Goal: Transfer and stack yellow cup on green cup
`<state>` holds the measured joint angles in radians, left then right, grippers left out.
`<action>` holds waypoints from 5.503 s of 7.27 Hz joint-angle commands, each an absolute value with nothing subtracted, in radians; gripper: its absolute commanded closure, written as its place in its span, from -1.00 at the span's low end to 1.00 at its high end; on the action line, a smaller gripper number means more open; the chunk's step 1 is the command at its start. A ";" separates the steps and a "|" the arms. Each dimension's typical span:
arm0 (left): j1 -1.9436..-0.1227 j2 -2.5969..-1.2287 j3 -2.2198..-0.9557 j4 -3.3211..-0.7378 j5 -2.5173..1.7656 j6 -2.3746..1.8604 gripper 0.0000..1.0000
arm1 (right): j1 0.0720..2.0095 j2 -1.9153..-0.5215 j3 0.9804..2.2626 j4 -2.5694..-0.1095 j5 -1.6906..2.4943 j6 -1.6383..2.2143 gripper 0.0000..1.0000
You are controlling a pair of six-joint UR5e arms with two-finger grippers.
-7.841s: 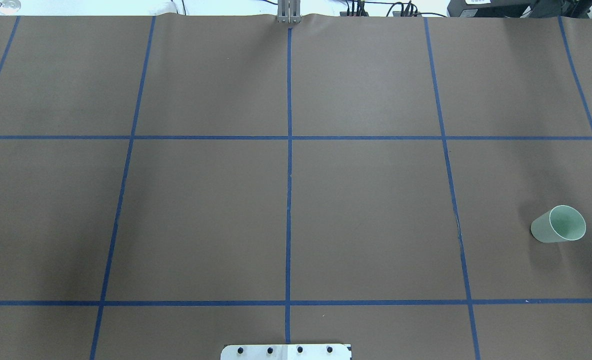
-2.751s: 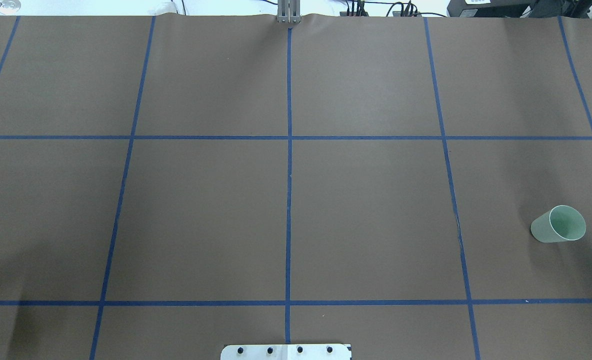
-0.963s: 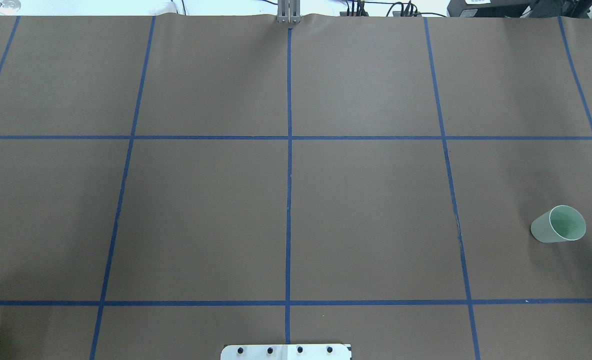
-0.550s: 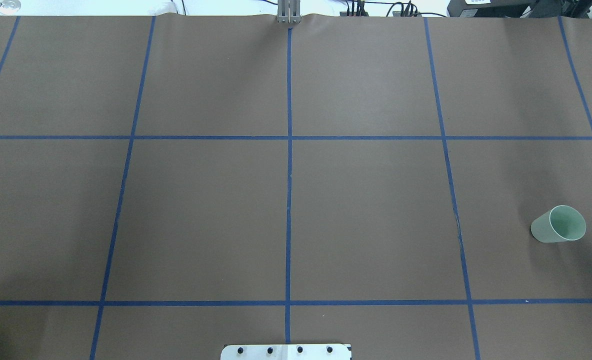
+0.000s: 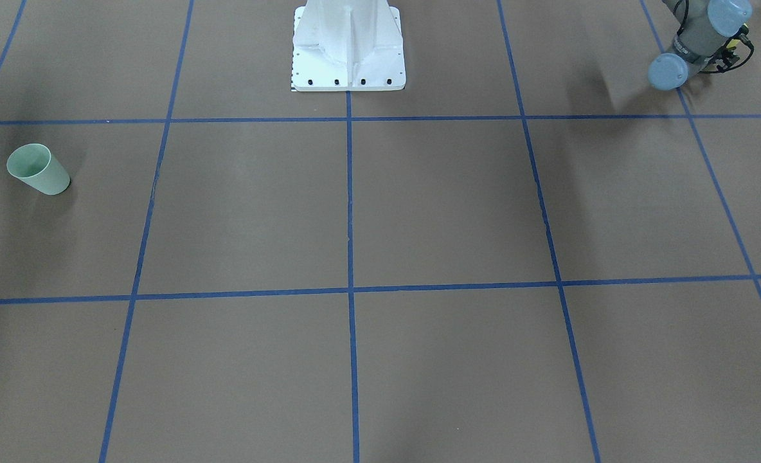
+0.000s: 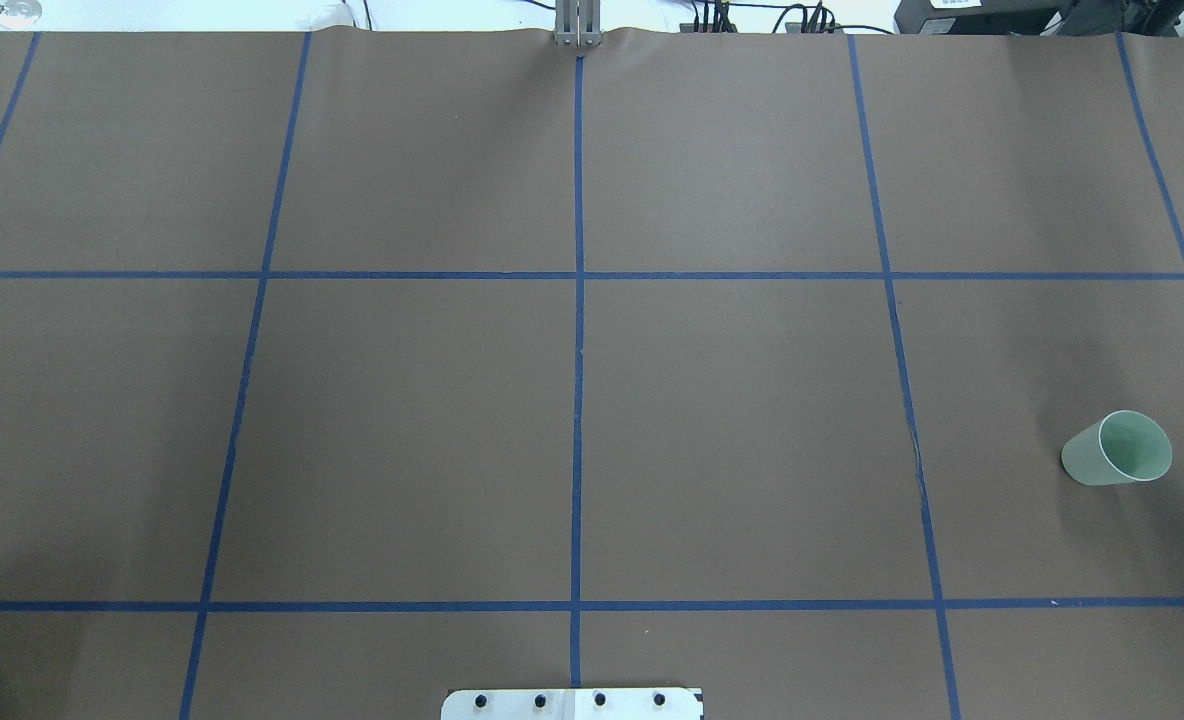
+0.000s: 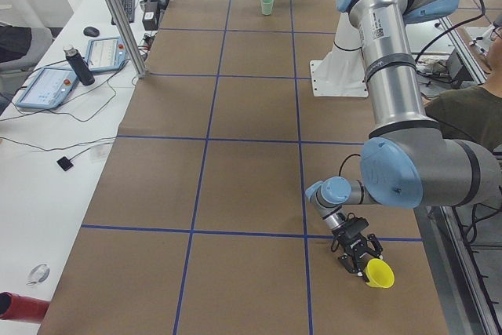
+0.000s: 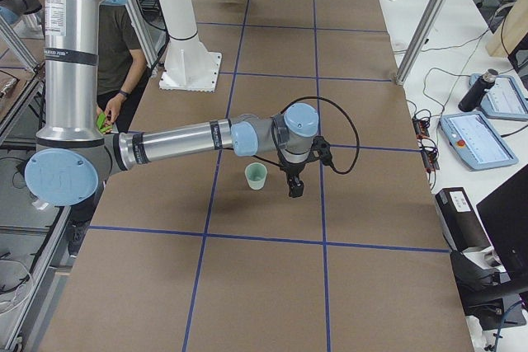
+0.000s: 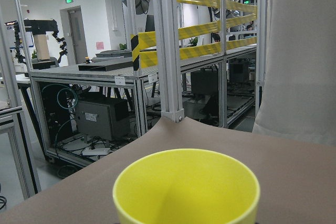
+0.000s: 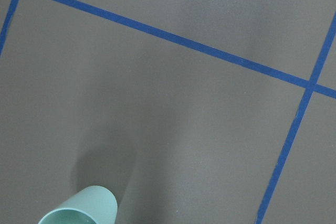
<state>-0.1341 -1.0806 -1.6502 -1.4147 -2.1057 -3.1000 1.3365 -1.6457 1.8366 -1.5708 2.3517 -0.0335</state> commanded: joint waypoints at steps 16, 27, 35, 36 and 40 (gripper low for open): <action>-0.337 -1.145 -1.692 -1.777 -0.786 -2.310 0.57 | 1.335 -1.615 1.807 -1.572 2.361 0.018 -1.00; -0.496 -2.115 -1.361 -2.479 -0.898 -1.191 0.45 | 1.194 -1.374 1.769 -1.571 2.415 0.312 -1.00; -0.296 -2.343 -1.120 -3.035 -1.087 -0.506 0.50 | 0.881 -0.993 1.686 -1.455 2.267 0.805 -0.99; -0.296 -2.323 -1.121 -3.107 -1.095 -0.458 0.51 | 0.881 -0.980 1.665 -1.433 2.266 0.837 -0.99; -0.293 -2.298 -1.121 -3.208 -1.152 -0.420 0.52 | 0.842 -0.939 1.641 -1.431 2.264 0.870 -0.99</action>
